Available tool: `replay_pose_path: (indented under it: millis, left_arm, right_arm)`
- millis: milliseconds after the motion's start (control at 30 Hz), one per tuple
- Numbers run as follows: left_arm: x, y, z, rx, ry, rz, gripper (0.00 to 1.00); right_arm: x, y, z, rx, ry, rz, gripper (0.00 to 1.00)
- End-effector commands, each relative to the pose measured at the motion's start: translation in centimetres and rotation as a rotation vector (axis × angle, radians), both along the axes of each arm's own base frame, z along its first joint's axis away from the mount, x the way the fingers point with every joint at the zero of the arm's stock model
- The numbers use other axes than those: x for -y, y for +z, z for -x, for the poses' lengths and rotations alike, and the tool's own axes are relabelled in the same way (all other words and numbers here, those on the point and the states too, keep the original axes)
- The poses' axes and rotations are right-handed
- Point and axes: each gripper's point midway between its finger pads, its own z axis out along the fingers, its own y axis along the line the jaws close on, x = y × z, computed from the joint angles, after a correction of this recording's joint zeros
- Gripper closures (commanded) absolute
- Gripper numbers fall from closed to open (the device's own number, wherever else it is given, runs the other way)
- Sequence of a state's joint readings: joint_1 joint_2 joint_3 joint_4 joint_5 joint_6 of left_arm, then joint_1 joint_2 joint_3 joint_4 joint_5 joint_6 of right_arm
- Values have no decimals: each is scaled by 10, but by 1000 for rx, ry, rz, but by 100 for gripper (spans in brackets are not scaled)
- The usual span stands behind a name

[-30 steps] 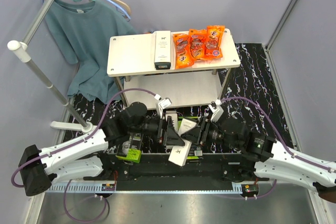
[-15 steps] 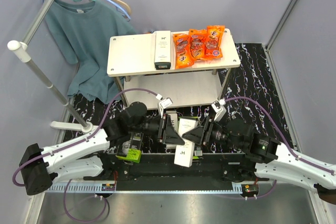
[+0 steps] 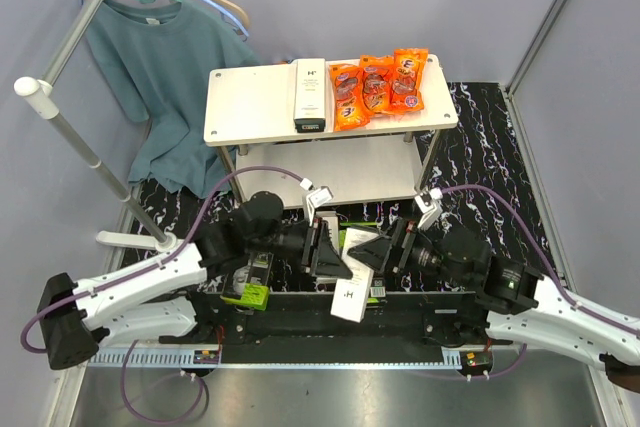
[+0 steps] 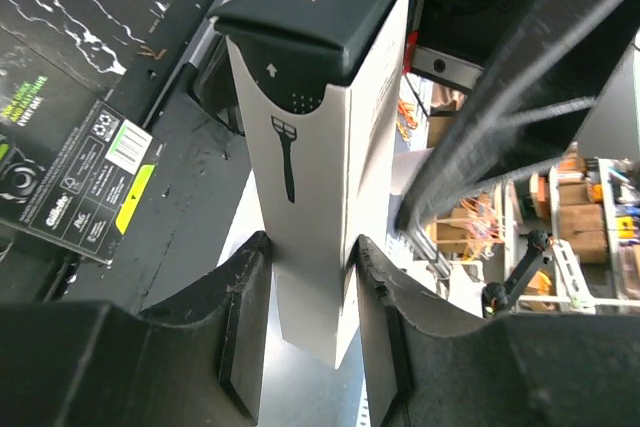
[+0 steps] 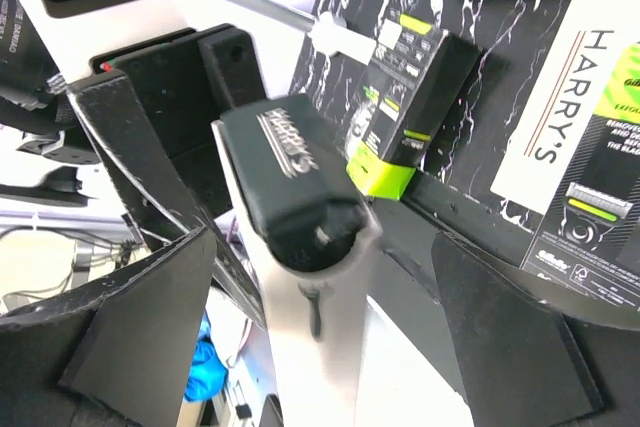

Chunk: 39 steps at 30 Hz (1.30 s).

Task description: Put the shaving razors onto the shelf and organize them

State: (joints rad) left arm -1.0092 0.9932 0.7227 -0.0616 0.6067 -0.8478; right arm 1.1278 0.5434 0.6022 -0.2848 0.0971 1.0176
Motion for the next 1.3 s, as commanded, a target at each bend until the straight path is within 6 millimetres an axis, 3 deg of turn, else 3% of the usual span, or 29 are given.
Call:
replay_pose_path:
  millis: [0,200,400,467,500,567,600,667,700,733,800,867,900,1267]
  left_arm:
    - [-10,42,-10,126,65,30,81]
    - [-28,77,-32,240,182,-47,82]
    - [-45,122,-48,342,260,-62,82]
    - [-48,126,-54,361,275,-85,82]
    - [-51,141,-57,383,292,-66,82]
    - [-54,148,-63,403,310,-79,82]
    - [-56,163,-67,424,330,-58,82]
    - [-58,170,-74,444,343,-71,82]
    - [-61,188,-78,468,366,-47,82]
    - [-63,194,-81,486,369,-49,82]
    - [-65,212,-89,508,391,-41,82]
    - [-64,217,-98,520,404,-57,82]
    - [-69,234,-101,548,427,-34,82]
    - [-100,298,-159,606,621,11,82]
  right_arm:
    - [16,32,-4,57,-58,-70,0]
    - [26,42,0,94,-53,-90,0]
    - [22,38,2,85,-32,-53,0]
    - [20,37,0,81,-32,-46,0]
    - [18,36,1,80,-27,-45,0]
    - [17,36,0,79,-26,-44,0]
    - [16,35,0,79,-26,-42,0]
    - [15,35,0,77,-24,-40,0]
    - [15,33,0,73,-21,-37,0]
    - [14,33,0,71,-20,-36,0]
    - [13,31,0,66,-19,-32,0]
    - [13,33,0,65,-18,-35,0]
    - [13,32,1,65,-16,-33,0]
    - [11,24,1,41,-15,-22,0]
